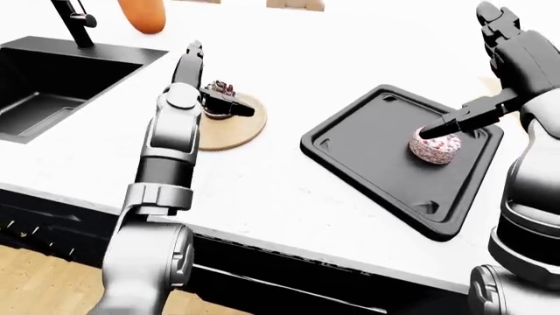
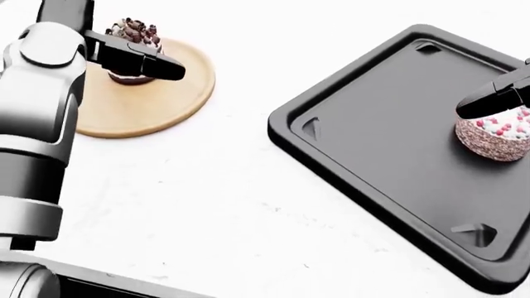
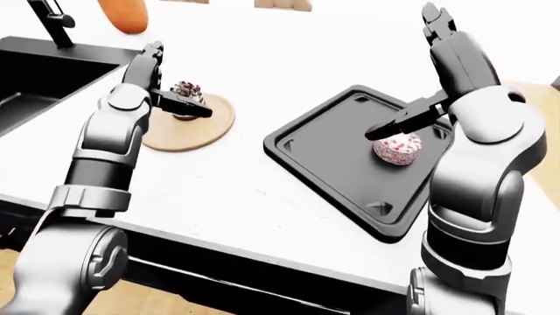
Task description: Move the dessert items from the plate to the tray.
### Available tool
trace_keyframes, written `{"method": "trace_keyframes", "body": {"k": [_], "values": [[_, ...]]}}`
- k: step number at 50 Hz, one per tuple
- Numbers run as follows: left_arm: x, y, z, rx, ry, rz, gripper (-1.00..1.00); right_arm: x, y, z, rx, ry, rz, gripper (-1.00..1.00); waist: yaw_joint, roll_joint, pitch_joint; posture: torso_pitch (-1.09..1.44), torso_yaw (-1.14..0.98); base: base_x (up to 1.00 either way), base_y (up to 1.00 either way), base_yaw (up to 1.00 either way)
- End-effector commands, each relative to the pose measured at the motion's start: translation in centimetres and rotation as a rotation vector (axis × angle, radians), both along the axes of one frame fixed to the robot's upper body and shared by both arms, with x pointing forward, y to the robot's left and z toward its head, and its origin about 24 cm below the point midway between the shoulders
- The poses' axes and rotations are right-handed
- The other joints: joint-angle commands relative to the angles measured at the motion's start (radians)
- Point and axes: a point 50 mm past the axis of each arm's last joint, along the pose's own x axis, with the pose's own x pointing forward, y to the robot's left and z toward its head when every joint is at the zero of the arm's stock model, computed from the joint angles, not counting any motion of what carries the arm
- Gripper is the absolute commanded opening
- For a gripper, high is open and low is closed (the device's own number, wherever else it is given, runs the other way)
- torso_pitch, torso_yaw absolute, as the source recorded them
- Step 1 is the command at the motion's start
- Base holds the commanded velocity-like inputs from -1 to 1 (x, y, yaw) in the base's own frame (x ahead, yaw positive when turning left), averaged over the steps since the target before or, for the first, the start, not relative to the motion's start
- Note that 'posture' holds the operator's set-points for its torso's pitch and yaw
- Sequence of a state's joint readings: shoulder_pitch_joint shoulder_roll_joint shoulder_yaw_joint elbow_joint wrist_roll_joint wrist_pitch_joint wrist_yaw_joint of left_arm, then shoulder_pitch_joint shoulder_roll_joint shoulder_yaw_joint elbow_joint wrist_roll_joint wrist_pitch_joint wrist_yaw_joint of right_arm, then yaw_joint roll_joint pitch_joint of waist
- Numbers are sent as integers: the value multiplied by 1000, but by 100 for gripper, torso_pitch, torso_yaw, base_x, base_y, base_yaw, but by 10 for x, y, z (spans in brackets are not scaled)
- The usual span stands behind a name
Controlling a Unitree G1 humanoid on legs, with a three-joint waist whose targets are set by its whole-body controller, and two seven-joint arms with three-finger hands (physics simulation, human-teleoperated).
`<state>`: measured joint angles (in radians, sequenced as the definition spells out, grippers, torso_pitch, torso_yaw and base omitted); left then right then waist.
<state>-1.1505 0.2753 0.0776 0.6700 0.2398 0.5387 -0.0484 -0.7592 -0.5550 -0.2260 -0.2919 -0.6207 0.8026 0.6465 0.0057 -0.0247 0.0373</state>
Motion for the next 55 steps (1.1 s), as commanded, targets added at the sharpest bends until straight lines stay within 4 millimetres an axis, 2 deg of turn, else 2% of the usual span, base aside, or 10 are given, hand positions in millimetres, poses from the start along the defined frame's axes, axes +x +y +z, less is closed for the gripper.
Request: {"method": "trace_keyframes", "body": {"k": [1, 20, 26, 27, 30, 36, 40, 43, 49, 55], "values": [[-1, -5, 33, 23, -142, -12, 100, -7, -1, 16, -29, -78, -16, 100, -1, -1, -32, 0, 0, 0, 0, 0], [11, 2, 5, 105, -64, 31, 100, -3, 0, 7, -38, -60, -14, 100, -4, 0, -38, 0, 0, 0, 0, 0], [13, 7, -4, 132, -48, 52, 91, -3, 0, 4, -38, -57, -14, 100, -4, 0, -40, 0, 0, 0, 0, 0], [13, 8, -4, 135, -47, 56, 75, -3, 1, 5, -39, -56, -13, 100, -4, 0, -40, 0, 0, 0, 0, 0], [13, 9, -6, 142, -43, 63, 62, -2, 0, 3, -37, -55, -14, 100, -5, 0, -40, 0, 0, 0, 0, 0], [13, 11, -8, 153, -38, 68, 15, -2, 0, 3, -37, -55, -15, 100, -5, 1, -41, 0, 0, 0, 0, 0], [13, 13, -12, 192, -44, 81, 0, -3, 0, 2, -37, -54, -14, 100, -5, 2, -42, 0, 0, 0, 0, 0], [12, 14, -13, 198, -48, 85, -22, -3, 0, 1, -37, -54, -14, 100, -4, 2, -44, 0, 0, 0, 0, 0], [12, 11, -19, 299, -96, 92, -36, -2, -1, -3, -37, -50, -15, 100, -3, 2, -47, 0, 0, 0, 0, 0], [11, 10, -8, 333, -157, 98, -56, -2, -2, -6, -36, -49, -14, 100, -4, 3, -49, 0, 0, 0, 0, 0]]}}
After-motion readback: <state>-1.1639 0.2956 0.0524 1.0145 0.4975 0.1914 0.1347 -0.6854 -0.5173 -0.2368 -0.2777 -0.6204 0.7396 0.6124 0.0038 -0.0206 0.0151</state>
